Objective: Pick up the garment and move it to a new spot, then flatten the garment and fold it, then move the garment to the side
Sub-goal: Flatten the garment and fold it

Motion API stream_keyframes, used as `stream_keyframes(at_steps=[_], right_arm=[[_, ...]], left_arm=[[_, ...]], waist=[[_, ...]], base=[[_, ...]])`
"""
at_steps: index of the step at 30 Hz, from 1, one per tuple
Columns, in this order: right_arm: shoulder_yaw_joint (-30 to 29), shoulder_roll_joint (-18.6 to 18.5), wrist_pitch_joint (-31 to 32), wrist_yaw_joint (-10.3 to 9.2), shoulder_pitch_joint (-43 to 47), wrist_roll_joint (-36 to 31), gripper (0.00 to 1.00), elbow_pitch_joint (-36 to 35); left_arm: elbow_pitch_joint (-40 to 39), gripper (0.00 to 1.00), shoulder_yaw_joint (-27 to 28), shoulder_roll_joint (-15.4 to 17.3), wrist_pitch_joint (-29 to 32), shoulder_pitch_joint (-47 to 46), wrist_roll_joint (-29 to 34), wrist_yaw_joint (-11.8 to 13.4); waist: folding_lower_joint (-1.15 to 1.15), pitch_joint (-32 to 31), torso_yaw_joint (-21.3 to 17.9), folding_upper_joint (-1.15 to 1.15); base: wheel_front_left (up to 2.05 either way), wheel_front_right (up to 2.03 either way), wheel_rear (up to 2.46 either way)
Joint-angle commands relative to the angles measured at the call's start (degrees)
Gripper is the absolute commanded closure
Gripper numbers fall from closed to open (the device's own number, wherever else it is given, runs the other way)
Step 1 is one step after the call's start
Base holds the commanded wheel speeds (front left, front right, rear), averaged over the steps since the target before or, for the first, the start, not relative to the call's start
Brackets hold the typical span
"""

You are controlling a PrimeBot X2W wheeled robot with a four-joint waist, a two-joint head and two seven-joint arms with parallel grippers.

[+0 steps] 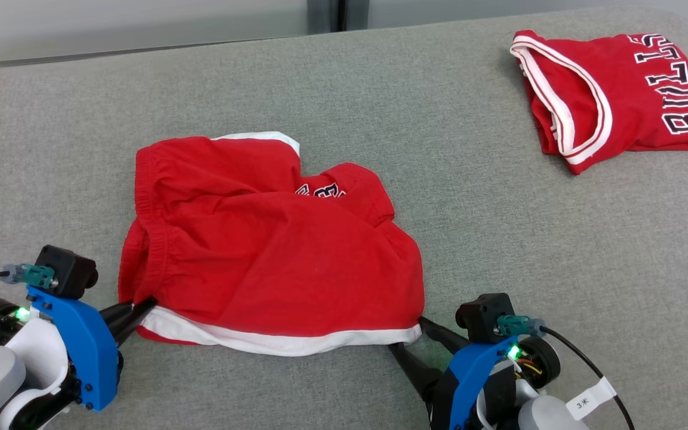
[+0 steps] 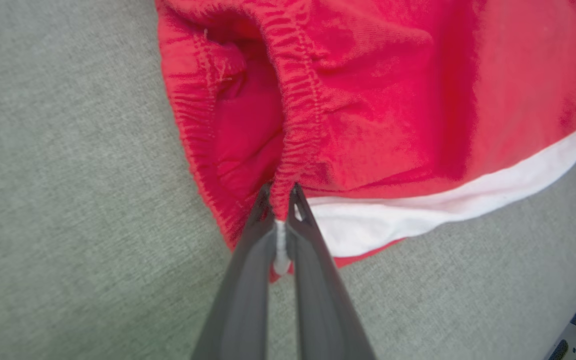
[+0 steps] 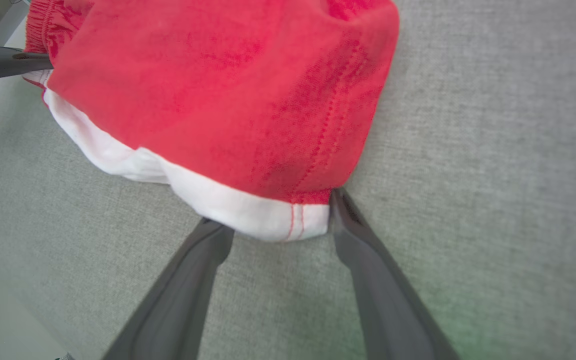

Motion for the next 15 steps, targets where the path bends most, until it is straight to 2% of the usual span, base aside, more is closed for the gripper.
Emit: stream_keyframes(at_steps=[1, 8, 15], right_arm=[[0.44, -0.13, -0.64, 0.01, -0.76, 0.29, 1.00, 0.84], [-3.12, -0.13, -3.89, 0.01, -0.39, -0.45, 1.00, -1.32], [-9.83, -0.12, -4.05, 0.01, 1.66, -5.55, 1.00, -12.70]], left_arm=[[0.28, 1.00, -0.05, -0.24, -0.47, -1.07, -0.17, -0.03], [-1.15, 1.00, 3.42, -2.24, -7.78, 0.92, -3.82, -0.03], [-8.00, 1.00, 8.70, -2.89, -18.27, 3.06, -8.46, -0.03]], waist=[[0.00, 0.05, 0.12, 0.00], [0.00, -0.81, 0.51, 0.00], [0.00, -3.22, -0.01, 0.00]], base=[[0.00, 0.00, 0.00], [0.00, 0.00, 0.00], [0.00, 0.00, 0.00]])
